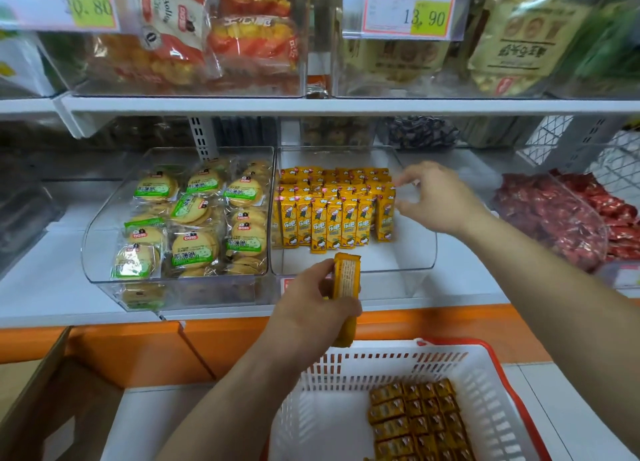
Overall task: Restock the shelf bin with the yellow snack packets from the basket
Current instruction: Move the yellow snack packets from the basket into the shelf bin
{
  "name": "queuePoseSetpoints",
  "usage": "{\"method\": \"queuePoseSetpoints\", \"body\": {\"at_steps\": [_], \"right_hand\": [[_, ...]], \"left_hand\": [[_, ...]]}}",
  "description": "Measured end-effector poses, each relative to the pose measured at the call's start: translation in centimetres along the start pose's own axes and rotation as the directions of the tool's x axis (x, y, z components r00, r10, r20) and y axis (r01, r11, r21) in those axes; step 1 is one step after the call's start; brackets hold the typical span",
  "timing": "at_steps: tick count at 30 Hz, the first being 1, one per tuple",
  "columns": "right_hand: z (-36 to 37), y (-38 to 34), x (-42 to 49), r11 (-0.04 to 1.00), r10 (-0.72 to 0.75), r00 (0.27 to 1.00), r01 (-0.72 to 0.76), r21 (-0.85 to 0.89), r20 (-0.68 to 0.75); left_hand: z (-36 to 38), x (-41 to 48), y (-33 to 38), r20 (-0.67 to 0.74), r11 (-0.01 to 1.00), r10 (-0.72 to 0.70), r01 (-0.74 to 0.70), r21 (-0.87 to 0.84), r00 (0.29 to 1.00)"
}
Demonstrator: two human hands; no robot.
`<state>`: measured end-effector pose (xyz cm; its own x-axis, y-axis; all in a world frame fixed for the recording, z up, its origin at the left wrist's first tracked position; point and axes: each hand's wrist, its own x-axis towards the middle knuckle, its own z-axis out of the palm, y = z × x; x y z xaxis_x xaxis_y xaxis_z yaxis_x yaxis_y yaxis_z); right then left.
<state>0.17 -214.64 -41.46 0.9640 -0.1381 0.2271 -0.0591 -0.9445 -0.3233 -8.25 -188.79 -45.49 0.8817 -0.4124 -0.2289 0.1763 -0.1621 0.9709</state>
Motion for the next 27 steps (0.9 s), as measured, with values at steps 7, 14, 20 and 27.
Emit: {"method": "queuePoseSetpoints", "body": {"at_steps": [7, 14, 20, 27], "right_hand": [[-1.5, -3.8, -12.8, 0.694, -0.004, 0.98, -0.142, 0.706, 0.201], [-1.7, -4.0, -14.5, 0.589, -0.015, 0.958, -0.224, 0.776, 0.287], [-2.6, -1.2, -14.6, 0.3, -0.133, 0.956, -0.214, 0.93, 0.263], [-2.8, -0.3, -14.8, 0.205, -0.149, 0.948, -0.249, 0.946, 0.282]], "left_hand": [[2.0, -1.1, 0.4, 0.04, 0.998, 0.061, -0.06, -0.034, 0.997], [4.2, -2.6, 0.2, 0.01, 0.952, 0.257, -0.256, 0.167, 0.966], [4.5, -2.8, -0.2, -0.009, 0.982, 0.171, -0.17, 0.078, 0.985], [4.6, -3.2, 0.0, -0.057, 0.984, 0.177, -0.177, -0.006, 0.983]]}}
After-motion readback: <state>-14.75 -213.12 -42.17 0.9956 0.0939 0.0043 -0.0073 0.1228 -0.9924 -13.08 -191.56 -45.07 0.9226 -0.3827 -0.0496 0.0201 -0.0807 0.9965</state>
